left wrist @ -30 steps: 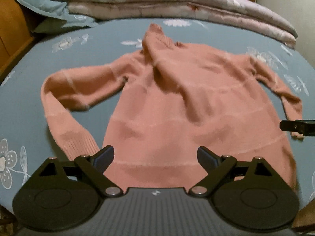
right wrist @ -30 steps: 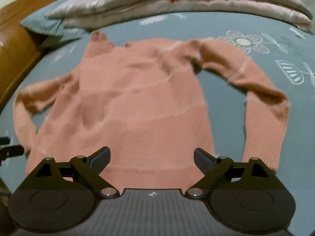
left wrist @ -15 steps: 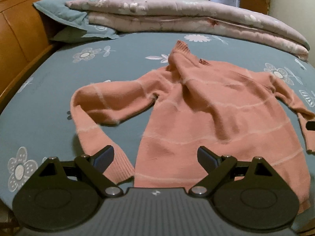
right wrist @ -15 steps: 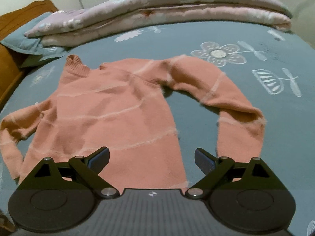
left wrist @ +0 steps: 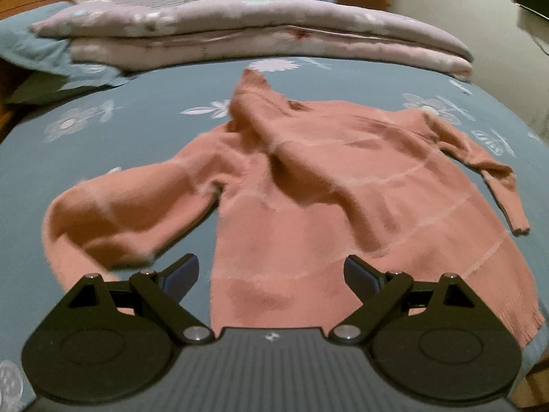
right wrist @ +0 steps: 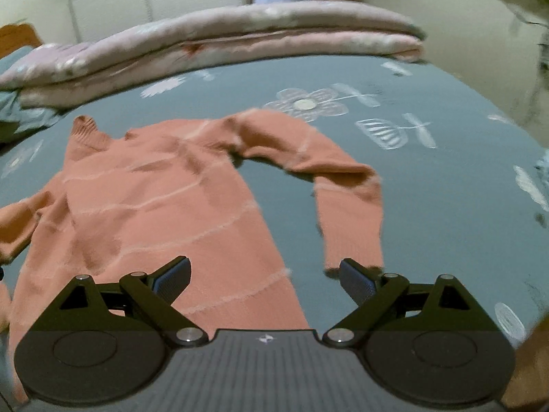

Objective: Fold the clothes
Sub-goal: 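Release the sweater and withdraw both grippers above it, then grasp the sweater sleeve with the right gripper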

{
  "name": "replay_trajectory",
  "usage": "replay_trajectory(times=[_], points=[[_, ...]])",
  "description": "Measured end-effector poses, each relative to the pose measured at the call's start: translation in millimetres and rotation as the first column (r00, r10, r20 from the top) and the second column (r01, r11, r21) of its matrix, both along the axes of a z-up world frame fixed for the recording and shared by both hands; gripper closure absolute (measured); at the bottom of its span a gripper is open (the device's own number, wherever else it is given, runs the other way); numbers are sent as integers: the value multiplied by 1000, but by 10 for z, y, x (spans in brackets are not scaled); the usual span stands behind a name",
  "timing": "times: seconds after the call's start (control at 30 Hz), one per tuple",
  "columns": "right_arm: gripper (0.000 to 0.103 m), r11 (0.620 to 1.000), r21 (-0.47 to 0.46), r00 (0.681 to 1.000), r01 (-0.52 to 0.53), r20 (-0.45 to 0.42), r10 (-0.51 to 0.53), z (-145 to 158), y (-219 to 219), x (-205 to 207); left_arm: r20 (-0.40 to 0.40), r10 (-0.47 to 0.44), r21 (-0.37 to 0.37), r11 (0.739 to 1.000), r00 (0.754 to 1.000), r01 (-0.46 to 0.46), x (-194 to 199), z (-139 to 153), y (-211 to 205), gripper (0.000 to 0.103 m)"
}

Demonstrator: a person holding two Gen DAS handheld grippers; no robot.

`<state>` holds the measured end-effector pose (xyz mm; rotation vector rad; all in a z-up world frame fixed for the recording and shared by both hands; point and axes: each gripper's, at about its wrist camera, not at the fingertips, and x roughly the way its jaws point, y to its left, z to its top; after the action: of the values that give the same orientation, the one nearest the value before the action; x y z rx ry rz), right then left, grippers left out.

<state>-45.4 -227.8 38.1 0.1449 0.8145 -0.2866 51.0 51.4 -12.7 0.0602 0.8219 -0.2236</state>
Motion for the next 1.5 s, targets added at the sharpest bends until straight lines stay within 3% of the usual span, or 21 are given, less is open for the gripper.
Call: replay_trajectory(times=[0.3,0.4,0.5,0.67,0.83,0.97,1.23,1.3,1.37,1.43,1.5], points=[[7,987,-128,996,93,23,-91,212,198,-304,28,-164,-32,986,986,165,166,11,-203,11],[7,984,-151,995,92,59,-84,269,203,-342,53,-173,-30,984,984,175,111,8,-234,11],[4,989,-133,993,69,107,-55,273,223,-437,57,-128,5,992,990,128,-7,4,-272,11],[4,995,-104,993,2,120,11,239,220,-477,18,-152,-38,988,988,152,-176,42,-304,11],[3,993,-80,983,-92,153,104,215,97,-301,73,-87,-19,996,994,88,-190,205,-369,11],[3,984,-25,971,-177,157,179,195,-35,134,83,28,-16,1000,996,-26,-148,276,-374,11],[4,929,0,901,-371,244,360,258,-240,881,50,227,3,974,973,-228,-104,254,-193,11],[4,922,51,898,-384,252,360,167,-397,1092,19,280,8,960,960,-280,-32,191,-140,12],[8,905,196,912,-378,244,329,5,-624,1369,-3,314,4,950,950,-314,26,145,-131,12],[14,846,391,929,-361,225,292,-230,-860,1636,-14,317,-7,948,948,-317,44,119,-171,12],[15,784,522,941,-337,198,273,-484,-992,1894,-12,305,-14,952,952,-305,25,122,-228,11]])
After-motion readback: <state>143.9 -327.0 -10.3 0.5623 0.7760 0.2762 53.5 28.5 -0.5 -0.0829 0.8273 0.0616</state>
